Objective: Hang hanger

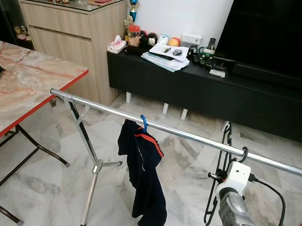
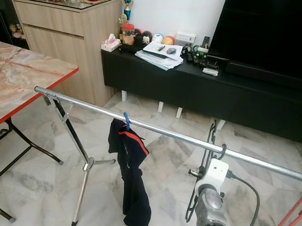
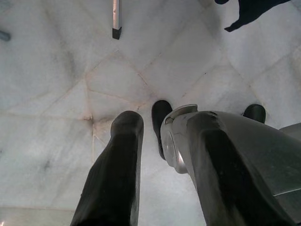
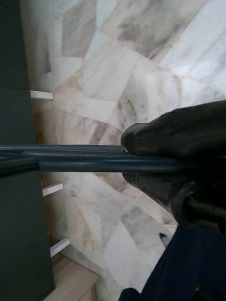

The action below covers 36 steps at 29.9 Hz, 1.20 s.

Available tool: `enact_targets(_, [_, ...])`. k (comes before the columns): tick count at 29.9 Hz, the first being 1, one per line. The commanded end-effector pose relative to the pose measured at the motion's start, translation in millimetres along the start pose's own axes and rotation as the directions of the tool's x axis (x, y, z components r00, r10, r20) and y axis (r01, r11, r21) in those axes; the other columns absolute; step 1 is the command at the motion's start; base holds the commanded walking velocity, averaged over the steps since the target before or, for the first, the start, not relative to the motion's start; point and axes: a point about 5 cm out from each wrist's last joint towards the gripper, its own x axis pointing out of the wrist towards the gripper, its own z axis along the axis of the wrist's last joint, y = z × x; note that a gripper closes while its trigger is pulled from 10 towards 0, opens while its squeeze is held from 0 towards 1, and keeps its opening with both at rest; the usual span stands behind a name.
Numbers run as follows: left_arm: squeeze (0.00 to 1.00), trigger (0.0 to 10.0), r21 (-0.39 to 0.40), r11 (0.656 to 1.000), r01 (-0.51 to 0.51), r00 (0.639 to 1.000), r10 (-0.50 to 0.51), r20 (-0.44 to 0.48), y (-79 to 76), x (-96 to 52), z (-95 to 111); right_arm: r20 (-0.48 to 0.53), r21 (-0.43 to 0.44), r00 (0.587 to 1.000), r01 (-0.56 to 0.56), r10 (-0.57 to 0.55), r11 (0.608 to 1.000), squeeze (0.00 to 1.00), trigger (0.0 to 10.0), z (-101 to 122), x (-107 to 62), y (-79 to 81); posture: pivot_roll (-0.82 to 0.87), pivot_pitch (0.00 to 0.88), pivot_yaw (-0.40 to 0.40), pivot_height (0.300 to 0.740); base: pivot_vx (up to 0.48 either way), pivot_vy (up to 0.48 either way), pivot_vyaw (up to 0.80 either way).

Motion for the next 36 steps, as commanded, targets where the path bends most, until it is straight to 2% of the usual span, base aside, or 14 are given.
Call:
enact_targets(1, [0.0, 10.0, 0.007, 1.0, 0.02, 0.999, -0.02, -0.028, -8.2, -0.5, -7, -0.001, 0.008, 1.0, 0.006, -0.006, 1.0, 0.66, 10.0, 3, 1.2, -1.3, 0.06, 0.032, -0.046, 0.74, 0.0, 0.0, 0.0])
enact_targets(7, [0.0, 10.0, 0.009, 1.0, 0.025, 0.999, -0.025, -0.03, -14.3, 0.8, -6, 0.012, 0.026, 1.0, 0.004, -0.004, 1.0, 0.67, 10.0, 3, 0.9, 0.2, 0.06, 0.032, -0.045, 0.74, 0.0, 0.0, 0.0])
enact_targets(8, [0.0, 10.0, 0.01, 1.0, 0.025, 0.999, -0.025, -0.03, -15.2, 1.1, -5, 0.018, 0.025, 1.0, 0.003, -0.004, 1.0, 0.73, 10.0, 4, 0.8, 0.6, 0.06, 0.032, -0.045, 0.74, 0.0, 0.0, 0.0])
enact_targets(9, [0.0, 10.0, 0.01, 1.0, 0.025, 0.999, -0.025, -0.03, -15.2, 1.1, -5, 0.018, 0.025, 1.0, 0.003, -0.004, 1.0, 0.73, 10.0, 4, 0.8, 0.6, 0.06, 0.032, -0.045, 0.74, 0.0, 0.0, 0.0])
enact_targets(10, [0.0, 10.0, 0.01, 1.0, 0.025, 0.999, -0.025, -0.029, -15.9, 1.3, -5, 0.028, 0.02, 1.0, 0.004, -0.005, 1.0, 0.8, 10.0, 5, 0.7, 0.7, 0.06, 0.032, -0.045, 0.74, 0.0, 0.0, 0.0])
enact_targets(17, [0.0, 10.0, 0.009, 1.0, 0.023, 0.999, -0.023, -0.031, -15.3, 1.2, -5, 0.074, 0.025, 0.997, -0.003, 0.001, 1.0, 0.79, 10.0, 6, -0.8, 2.1, 0.06, 0.032, -0.046, 0.74, 0.0, 0.0, 0.0])
enact_targets(22, [0.0, 10.0, 0.007, 1.0, 0.011, 0.999, -0.011, -0.034, -3.7, -1.3, -8, 0.117, 0.027, 0.993, -0.013, 0.01, 1.0, 0.79, 10.0, 9, -1.9, 3.4, 0.06, 0.033, -0.048, 0.74, 0.0, 0.0, 0.0])
enact_targets(30, [0.0, 10.0, 0.002, 1.0, 0.001, 0.999, -0.001, -0.036, 9.3, -5.0, -12, 0.196, -0.011, 0.979, -0.051, 0.052, 0.999, 0.77, 10.0, 12, -5.9, 6.1, 0.06, 0.032, -0.05, 0.74, 0.0, 0.0, 0.0])
enact_targets(36, [0.0, 10.0, 0.001, 1.0, 0.005, 0.999, -0.005, -0.037, 9.3, -5.1, -12, 0.238, -0.053, 0.967, -0.08, 0.091, 0.995, 0.77, 10.0, 8, -11.4, 8.5, 0.06, 0.033, -0.052, 0.74, 0.0, 0.0, 0.0])
